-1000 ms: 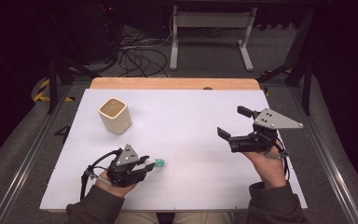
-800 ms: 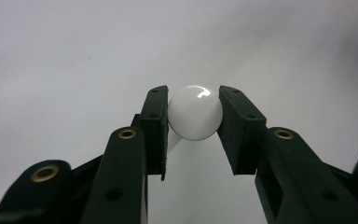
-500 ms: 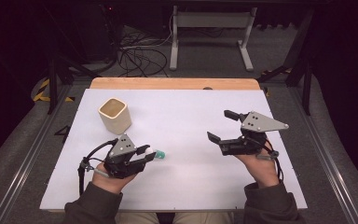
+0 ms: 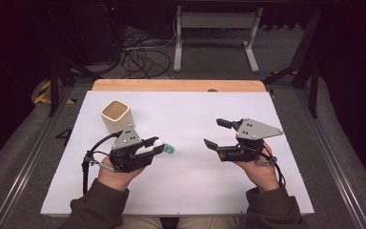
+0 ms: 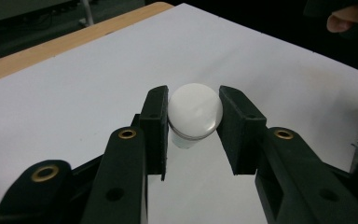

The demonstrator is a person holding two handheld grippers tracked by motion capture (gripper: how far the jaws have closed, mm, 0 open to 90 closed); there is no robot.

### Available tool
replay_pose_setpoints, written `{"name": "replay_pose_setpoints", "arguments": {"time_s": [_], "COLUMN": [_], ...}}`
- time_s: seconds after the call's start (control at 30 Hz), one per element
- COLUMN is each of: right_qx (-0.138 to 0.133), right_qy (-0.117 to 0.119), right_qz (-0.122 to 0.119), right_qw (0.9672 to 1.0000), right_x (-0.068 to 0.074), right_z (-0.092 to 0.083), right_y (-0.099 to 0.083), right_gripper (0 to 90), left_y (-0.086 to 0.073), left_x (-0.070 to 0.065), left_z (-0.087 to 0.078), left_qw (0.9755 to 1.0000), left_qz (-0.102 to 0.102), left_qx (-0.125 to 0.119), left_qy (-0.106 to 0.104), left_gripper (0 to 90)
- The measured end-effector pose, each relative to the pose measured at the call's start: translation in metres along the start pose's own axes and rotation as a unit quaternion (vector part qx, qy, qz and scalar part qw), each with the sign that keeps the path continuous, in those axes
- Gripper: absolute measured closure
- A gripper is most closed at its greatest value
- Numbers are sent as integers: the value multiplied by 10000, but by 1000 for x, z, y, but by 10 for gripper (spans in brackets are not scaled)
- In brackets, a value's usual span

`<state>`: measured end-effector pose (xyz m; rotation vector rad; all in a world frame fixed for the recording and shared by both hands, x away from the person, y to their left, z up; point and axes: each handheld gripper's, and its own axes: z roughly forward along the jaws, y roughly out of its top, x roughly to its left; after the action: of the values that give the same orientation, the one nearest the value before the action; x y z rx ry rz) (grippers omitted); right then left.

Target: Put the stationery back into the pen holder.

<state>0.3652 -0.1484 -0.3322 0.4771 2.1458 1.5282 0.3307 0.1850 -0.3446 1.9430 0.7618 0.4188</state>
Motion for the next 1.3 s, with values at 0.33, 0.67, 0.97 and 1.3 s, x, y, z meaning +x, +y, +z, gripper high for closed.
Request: {"name": "replay_pose_setpoints", "arguments": {"time_s": [0.33,0.67,0.97,1.3], "right_qx": [36,74,212,338], "right_qy": [87,290,403,449], "right_qz": [-185,-350,-579,-823], "right_qw": [9998,9989,9973,9950], "right_x": [10,22,36,55], "right_z": [10,29,50,76], "right_y": [0,-2,-4,-5], "right_gripper": [318,372,416,474], "left_y": [10,13,15,16], "left_x": [-1,1,0,-2], "left_z": [7,11,8,6], "left_qw": [9998,9993,9987,9983], "left_qz": [-17,-101,-120,-94], "left_qx": [-165,-316,-433,-498], "left_qy": [-92,-156,-220,-284], "left_gripper": [651,651,651,651]}}
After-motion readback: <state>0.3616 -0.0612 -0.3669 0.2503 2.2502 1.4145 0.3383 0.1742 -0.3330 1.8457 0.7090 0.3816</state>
